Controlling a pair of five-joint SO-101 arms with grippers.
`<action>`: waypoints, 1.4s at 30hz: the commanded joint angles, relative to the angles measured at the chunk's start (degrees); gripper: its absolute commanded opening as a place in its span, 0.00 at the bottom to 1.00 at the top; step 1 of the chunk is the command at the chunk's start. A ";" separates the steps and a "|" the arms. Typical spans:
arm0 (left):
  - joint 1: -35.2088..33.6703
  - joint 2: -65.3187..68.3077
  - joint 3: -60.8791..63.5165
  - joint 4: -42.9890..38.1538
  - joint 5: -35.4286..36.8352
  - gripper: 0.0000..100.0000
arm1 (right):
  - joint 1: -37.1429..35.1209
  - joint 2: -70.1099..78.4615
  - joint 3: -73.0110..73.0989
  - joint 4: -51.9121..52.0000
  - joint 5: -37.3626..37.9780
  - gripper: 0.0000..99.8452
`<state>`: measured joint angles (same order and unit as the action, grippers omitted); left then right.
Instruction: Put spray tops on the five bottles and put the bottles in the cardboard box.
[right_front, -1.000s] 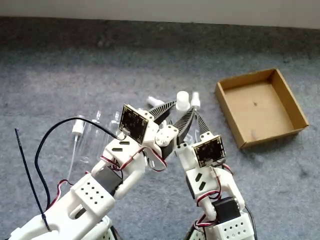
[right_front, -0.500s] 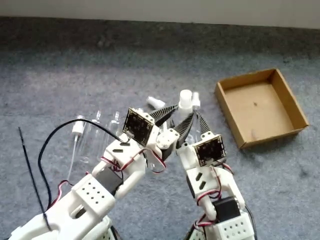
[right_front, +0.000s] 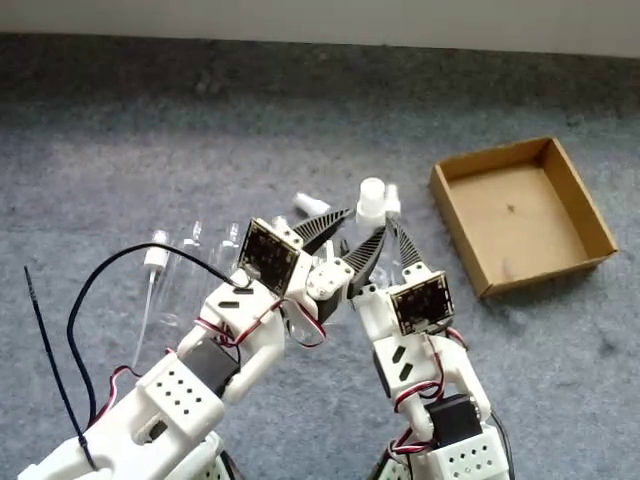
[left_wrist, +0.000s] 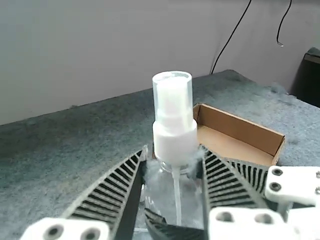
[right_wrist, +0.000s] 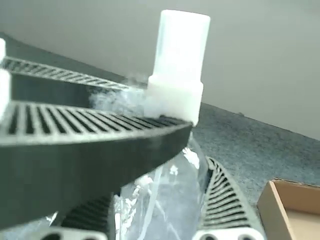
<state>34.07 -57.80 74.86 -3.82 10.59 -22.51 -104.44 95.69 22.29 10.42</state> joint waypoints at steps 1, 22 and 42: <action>-1.01 -11.12 -0.48 8.53 -0.44 0.12 | 2.24 -0.84 8.66 -0.31 0.09 0.04; -13.93 -46.73 -0.66 49.67 -0.70 0.03 | 2.59 -0.84 8.66 -0.04 0.09 0.04; -41.71 -47.08 -1.01 62.86 -0.62 0.01 | 11.82 -0.84 2.42 0.04 0.18 0.03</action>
<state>-4.70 -104.48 73.36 57.36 10.33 -14.15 -104.44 95.69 22.29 10.33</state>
